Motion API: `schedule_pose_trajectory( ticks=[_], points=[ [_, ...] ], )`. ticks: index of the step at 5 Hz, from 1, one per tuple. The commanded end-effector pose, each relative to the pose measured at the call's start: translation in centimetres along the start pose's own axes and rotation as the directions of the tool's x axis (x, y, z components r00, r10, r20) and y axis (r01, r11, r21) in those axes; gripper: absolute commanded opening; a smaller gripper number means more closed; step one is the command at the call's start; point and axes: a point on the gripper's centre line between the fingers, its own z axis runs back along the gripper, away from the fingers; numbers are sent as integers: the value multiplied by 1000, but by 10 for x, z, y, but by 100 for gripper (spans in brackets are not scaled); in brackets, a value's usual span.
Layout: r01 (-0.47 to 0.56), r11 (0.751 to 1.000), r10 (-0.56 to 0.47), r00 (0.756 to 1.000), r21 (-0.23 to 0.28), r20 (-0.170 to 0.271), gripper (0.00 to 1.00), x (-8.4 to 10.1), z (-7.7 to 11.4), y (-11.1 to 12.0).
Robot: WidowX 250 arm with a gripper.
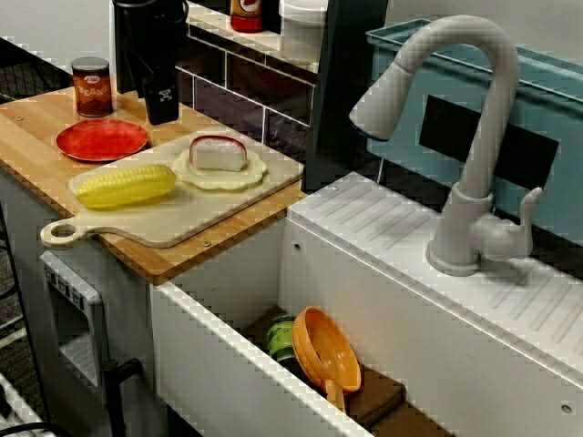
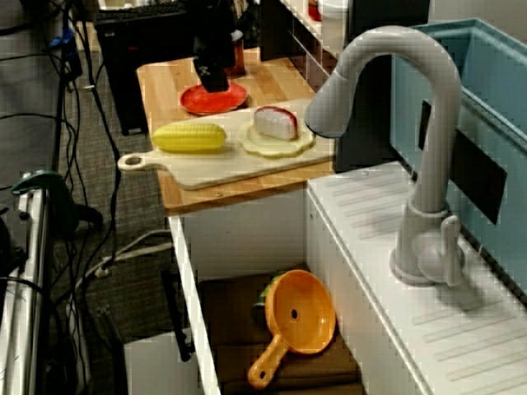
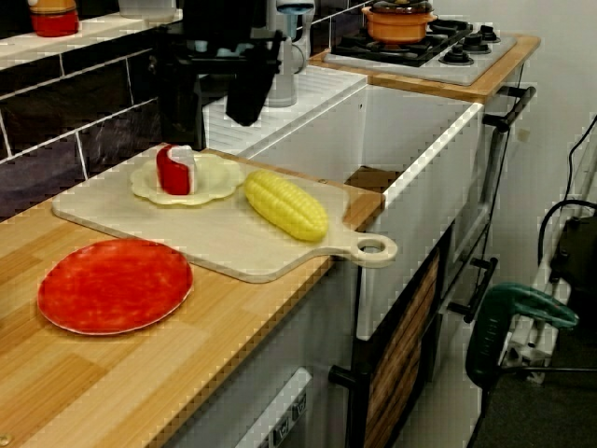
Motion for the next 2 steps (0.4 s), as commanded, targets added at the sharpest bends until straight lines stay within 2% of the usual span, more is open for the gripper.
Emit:
schedule_pose_trajectory(
  ticks=[1, 2],
  points=[
    [39, 999, -39, 999, -1, -2, 100, 31, -4, 12],
    [118, 993, -118, 993, -20, 5, 100, 36, -5, 5]
  ],
)
